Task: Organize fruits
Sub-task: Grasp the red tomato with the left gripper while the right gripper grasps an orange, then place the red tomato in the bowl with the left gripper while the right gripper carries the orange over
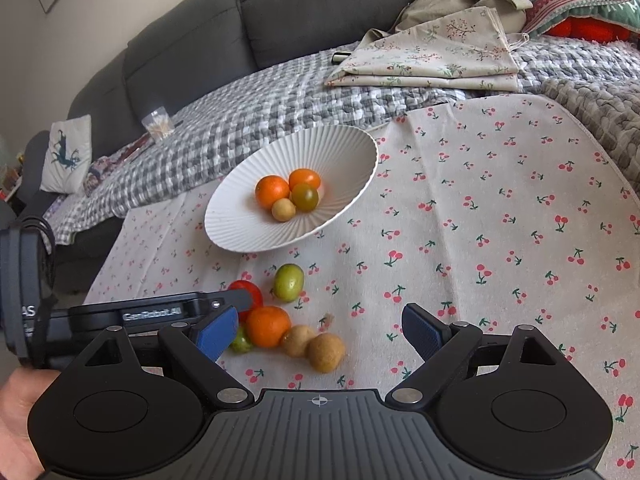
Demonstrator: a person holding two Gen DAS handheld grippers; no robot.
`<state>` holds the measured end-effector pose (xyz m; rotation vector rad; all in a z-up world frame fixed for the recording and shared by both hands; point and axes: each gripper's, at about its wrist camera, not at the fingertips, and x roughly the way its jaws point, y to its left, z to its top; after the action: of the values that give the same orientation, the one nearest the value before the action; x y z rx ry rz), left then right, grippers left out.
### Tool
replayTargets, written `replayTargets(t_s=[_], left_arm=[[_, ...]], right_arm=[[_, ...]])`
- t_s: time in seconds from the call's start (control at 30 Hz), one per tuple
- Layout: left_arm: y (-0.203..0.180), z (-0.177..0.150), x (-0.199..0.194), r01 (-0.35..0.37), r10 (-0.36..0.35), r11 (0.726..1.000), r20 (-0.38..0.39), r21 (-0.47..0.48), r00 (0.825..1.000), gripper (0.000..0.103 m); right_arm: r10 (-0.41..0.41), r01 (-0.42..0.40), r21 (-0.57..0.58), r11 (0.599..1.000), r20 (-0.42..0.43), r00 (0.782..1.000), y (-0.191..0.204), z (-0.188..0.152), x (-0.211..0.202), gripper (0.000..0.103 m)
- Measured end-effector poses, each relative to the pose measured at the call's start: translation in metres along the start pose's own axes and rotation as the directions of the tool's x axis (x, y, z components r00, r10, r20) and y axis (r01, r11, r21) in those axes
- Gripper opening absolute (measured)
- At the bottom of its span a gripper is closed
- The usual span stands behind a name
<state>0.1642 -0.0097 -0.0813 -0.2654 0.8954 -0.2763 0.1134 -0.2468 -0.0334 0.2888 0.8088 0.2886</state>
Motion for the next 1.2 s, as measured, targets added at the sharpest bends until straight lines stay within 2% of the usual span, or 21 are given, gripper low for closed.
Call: replayTargets(t_s=[0.1, 0.17, 0.27, 0.5, 0.7, 0.87, 0.97, 1.03, 1.07, 1.13, 1.2], left_arm=[[-0.003, -0.001, 0.004, -0.009, 0.009, 1.000, 0.012, 0.017, 1.000, 0.047], [-0.004, -0.001, 0.008, -0.013, 0.012, 0.999, 0.006, 0.033, 1.000, 0.033], [-0.005, -0.001, 0.007, -0.017, 0.017, 0.999, 0.006, 0.041, 1.000, 0.033], [0.007, 0.004, -0.015, -0.036, 0.036, 0.999, 0.011, -0.037, 0.999, 0.033], [0.012, 0.010, -0.039, -0.072, 0.074, 0.997, 0.063, -0.029, 0.995, 0.033], [0.015, 0.013, -0.042, -0.080, 0.082, 0.996, 0.066, -0.034, 0.994, 0.033], [0.015, 0.013, -0.041, -0.081, 0.083, 0.996, 0.064, -0.034, 0.995, 0.033], [0.015, 0.013, -0.041, -0.082, 0.084, 0.996, 0.065, -0.031, 0.994, 0.033], [0.015, 0.013, -0.041, -0.082, 0.084, 0.996, 0.066, -0.031, 0.994, 0.033], [0.015, 0.012, -0.042, -0.084, 0.086, 0.996, 0.069, -0.032, 0.994, 0.033], [0.015, 0.012, -0.042, -0.084, 0.086, 0.996, 0.071, -0.031, 0.994, 0.033]], right_arm=[[-0.006, 0.006, -0.002, 1.000, -0.006, 1.000, 0.001, -0.001, 0.003, 0.091], [-0.007, 0.007, -0.011, 1.000, -0.011, 1.000, 0.002, -0.002, 0.005, 0.091], [-0.006, 0.005, -0.034, 0.999, -0.017, 1.000, 0.005, -0.003, 0.009, 0.091], [0.015, -0.017, -0.073, 0.997, -0.026, 1.000, 0.013, -0.005, 0.020, 0.090], [0.048, -0.052, -0.112, 0.992, -0.035, 0.998, 0.024, -0.003, 0.034, 0.089], [0.041, -0.045, -0.156, 0.987, -0.032, 0.999, 0.035, -0.002, 0.050, 0.086], [0.029, -0.037, -0.173, 0.984, -0.047, 0.998, 0.038, -0.005, 0.063, 0.075], [0.014, -0.027, -0.193, 0.981, -0.069, 0.998, 0.041, -0.008, 0.071, 0.059], [0.017, -0.029, -0.200, 0.979, -0.062, 0.998, 0.042, -0.009, 0.073, 0.057], [0.038, -0.051, -0.205, 0.977, -0.066, 0.997, 0.044, -0.008, 0.072, 0.031], [0.032, -0.046, -0.217, 0.975, -0.064, 0.997, 0.049, -0.009, 0.070, 0.031]])
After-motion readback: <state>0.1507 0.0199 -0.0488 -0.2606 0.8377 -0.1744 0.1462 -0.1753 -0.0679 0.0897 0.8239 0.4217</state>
